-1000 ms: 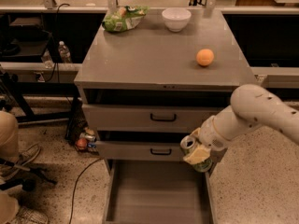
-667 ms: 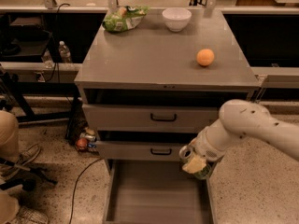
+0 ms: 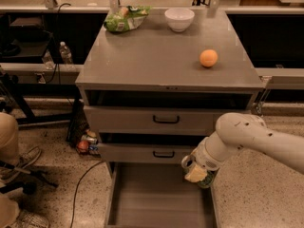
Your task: Place green can into bottom drawer
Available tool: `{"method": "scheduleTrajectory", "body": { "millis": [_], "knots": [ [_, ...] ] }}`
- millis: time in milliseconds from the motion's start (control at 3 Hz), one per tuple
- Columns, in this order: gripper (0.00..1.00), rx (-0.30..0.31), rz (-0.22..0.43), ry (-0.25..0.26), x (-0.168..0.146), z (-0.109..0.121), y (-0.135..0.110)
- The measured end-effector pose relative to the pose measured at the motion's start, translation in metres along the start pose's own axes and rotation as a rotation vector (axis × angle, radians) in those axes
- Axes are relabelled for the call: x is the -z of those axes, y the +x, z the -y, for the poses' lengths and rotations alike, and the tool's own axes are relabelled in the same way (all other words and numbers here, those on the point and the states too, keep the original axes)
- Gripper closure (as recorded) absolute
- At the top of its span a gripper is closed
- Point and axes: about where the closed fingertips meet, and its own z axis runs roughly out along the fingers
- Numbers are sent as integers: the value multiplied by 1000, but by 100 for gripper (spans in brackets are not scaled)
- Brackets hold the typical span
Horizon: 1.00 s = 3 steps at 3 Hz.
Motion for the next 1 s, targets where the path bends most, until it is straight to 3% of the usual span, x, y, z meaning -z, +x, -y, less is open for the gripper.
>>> {"method": "scheduleTrajectory", "body": {
  "millis": [333, 1000],
  "knots": [
    [100, -47, 30, -10, -19, 0, 6],
    [100, -184, 69, -18, -104, 2, 22]
  ]
}}
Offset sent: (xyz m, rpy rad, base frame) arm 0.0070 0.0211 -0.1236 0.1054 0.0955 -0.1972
